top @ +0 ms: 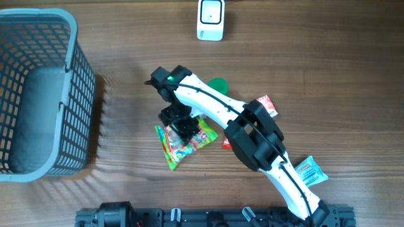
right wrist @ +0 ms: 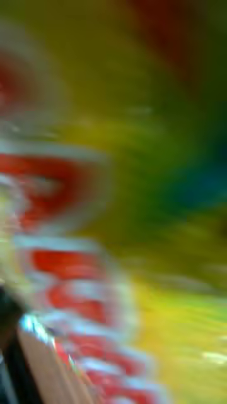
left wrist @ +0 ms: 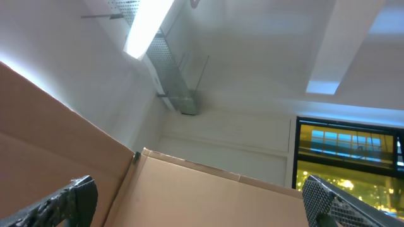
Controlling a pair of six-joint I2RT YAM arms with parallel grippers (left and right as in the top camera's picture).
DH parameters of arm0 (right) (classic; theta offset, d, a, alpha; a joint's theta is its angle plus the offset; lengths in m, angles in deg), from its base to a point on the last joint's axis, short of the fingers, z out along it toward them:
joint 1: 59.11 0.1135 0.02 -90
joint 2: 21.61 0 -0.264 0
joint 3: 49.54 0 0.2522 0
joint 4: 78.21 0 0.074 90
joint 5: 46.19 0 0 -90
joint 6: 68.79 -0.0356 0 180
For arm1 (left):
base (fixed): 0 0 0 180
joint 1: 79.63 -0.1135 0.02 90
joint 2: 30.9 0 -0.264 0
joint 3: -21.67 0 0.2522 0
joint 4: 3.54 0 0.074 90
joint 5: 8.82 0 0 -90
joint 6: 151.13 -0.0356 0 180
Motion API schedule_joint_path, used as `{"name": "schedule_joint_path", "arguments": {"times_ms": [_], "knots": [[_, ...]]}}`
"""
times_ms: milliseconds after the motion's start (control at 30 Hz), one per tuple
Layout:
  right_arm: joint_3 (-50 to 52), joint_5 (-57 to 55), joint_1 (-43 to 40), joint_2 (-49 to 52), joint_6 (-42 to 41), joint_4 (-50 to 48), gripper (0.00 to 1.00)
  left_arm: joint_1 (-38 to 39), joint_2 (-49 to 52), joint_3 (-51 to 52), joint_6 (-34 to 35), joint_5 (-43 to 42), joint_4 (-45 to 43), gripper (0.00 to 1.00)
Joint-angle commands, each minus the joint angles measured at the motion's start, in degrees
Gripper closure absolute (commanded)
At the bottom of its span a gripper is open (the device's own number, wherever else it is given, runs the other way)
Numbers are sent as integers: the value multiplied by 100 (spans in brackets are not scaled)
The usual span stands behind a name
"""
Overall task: Scan the item barcode
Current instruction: 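Grasp the Haribo bag with the right gripper, then lift the Haribo bag to the barcode scanner with the right gripper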
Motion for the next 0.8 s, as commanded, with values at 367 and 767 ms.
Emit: {"name": "schedule_joint_path", "arguments": {"times_ms": [367,767], "knots": [[72,-721,35,-1637,3504,-1353,95,-42,-9,26,15,361,264,0],[114,1764,-68,-4347,11394,-1991,96,-24,-9,35,13,992,933,0]]}}
